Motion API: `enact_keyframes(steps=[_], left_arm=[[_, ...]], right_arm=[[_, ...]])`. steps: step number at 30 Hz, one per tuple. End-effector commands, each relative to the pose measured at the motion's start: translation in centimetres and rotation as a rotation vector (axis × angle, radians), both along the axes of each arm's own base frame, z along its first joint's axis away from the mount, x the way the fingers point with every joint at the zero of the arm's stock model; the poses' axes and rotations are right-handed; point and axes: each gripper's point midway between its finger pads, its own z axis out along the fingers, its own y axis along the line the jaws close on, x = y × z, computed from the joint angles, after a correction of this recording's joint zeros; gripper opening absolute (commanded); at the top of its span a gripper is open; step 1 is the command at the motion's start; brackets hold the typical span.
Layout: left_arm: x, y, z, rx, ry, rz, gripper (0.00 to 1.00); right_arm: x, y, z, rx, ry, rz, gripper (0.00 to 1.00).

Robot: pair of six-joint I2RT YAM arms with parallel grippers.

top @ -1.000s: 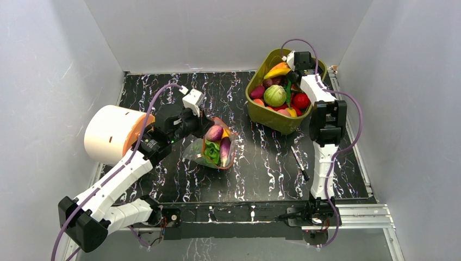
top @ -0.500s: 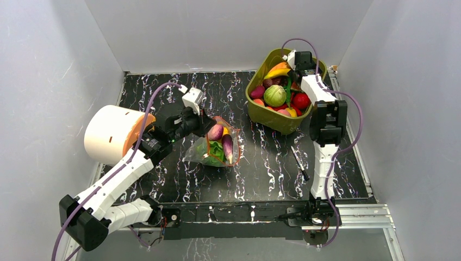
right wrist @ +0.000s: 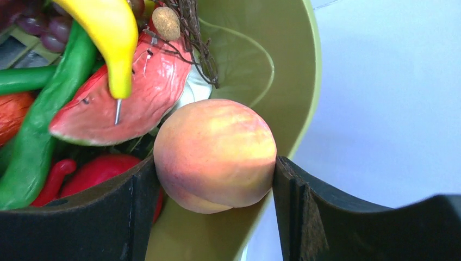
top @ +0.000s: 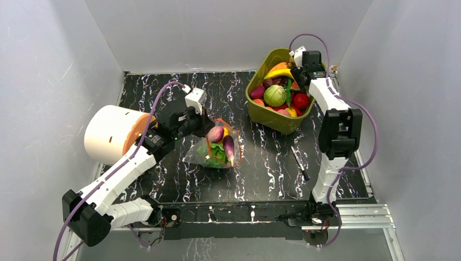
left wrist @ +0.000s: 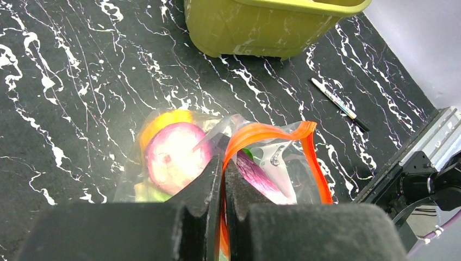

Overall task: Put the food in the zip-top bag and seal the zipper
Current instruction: Pick up the fake fruit from the bin.

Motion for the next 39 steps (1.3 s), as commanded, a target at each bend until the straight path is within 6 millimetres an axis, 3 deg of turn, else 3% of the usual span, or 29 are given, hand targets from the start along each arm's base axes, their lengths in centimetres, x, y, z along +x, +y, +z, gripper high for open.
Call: enact_keyframes(steps=[1,8,16,25,28,35,39], left_arm=[[-0.5,0.1,2.5,-0.032,-0.037,-0.01,0.0],[-1.0,0.7,1.8,-0.025,-0.019,0.007,0.0],[-1.5,0.9,1.4,-0.02,-0.017,0.0,0.0],[-1.4,0.7,1.2,-0.026,-0.016,-0.001,0.0],[-1.5,0.6,1.2,-0.035,-0.003,-0.007,0.0],[-1.6,0.5,1.2,-0.044,0.01,-0.004,0.0],[-1.8,0.4,1.5,-0.064,0.012,-0.003,0.0]], right_arm=[[-0.8,1.4,6.1,0.122,-0.171,0.007,0.49],[-4.6,6.1,9.9,0.311,-0.241,0.099,0.5],[-9.6,10.5,12.0,0.553,-0.296,0.216,0.49],[-14.8,17.9,11.9,0.722,-0.266,0.365,0.48],[-17.0,20.3,12.9,0.782,-0.262,0.435,0.47],[-21.7,23.3,14.9,0.934,-0.261,0.572,0.46],[-25.1,26.1,15.5,1.054,-0.223,0.703,0.44]])
